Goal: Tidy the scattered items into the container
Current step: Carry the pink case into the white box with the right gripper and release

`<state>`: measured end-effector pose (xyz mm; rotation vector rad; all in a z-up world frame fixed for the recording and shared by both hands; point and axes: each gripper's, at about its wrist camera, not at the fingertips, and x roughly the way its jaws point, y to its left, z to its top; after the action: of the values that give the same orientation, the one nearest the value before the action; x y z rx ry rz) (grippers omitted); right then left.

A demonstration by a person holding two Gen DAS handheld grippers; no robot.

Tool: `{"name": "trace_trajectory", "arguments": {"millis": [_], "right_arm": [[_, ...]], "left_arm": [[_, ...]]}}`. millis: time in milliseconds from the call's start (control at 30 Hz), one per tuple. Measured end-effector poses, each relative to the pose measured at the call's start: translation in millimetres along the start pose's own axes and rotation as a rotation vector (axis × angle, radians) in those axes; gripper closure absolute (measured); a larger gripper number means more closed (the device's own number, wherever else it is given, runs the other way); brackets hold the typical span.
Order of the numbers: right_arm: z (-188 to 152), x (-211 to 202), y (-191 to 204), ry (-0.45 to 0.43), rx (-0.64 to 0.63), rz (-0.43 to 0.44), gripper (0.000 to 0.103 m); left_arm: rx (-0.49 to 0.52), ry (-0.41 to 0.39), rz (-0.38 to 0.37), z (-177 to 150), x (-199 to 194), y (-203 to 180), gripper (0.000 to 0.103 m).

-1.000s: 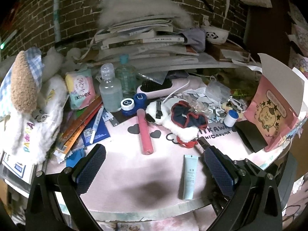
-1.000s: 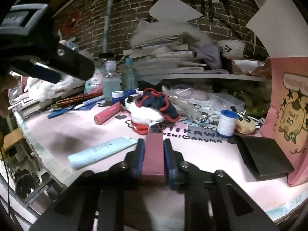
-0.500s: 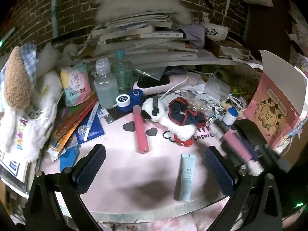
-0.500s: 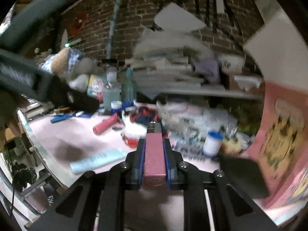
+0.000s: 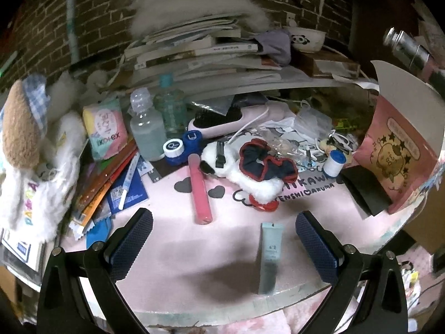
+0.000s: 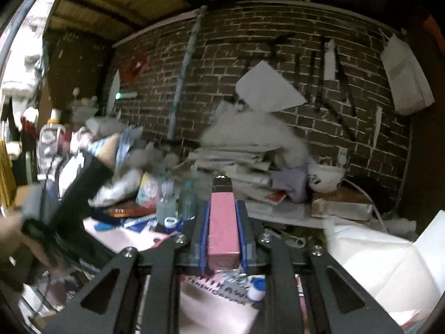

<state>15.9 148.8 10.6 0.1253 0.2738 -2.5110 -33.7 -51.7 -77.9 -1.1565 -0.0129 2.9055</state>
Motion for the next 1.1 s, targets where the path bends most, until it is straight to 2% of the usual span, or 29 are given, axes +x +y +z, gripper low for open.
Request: {"name": "trace_trajectory", "arguments": {"millis": [200,400,600,700,800,1100], "right_arm": [[31.1,-15.8,-56.1,0.082,0.039,-0.072,0.088],[32.5,-20.2,-115.0,0.246,0.08,-0.175,0.088],[6.9,2.0,-157.7,0.48,0.136,-0.19,0.088],[-6.3,15.1,-165.8,0.591,0.145,-0.176,0.088],[-17.9,30.1,-179.5,0.704,0.207,-0.137,0.088],[-34.2,54.5,-190.9,0.909,0.213,-0.139,0.087]], "left_arm": [[0.023,0.019,-0.003,-0.3,5.4,-8.8,0.0],[0.031,0.028,-0.014,-0.2,8.9,-14.7,0.0],[0.029,0.032,-0.033,0.0,9.5,-17.9,0.0],[0.031,0.034,-0.028,0.0,9.8,-17.6,0.0],[0.041,0.037,-0.026,-1.8,10.8,-18.1,0.0],[0.04,0.07,-0.043,-5.3,16.1,-17.5,0.0]]}}
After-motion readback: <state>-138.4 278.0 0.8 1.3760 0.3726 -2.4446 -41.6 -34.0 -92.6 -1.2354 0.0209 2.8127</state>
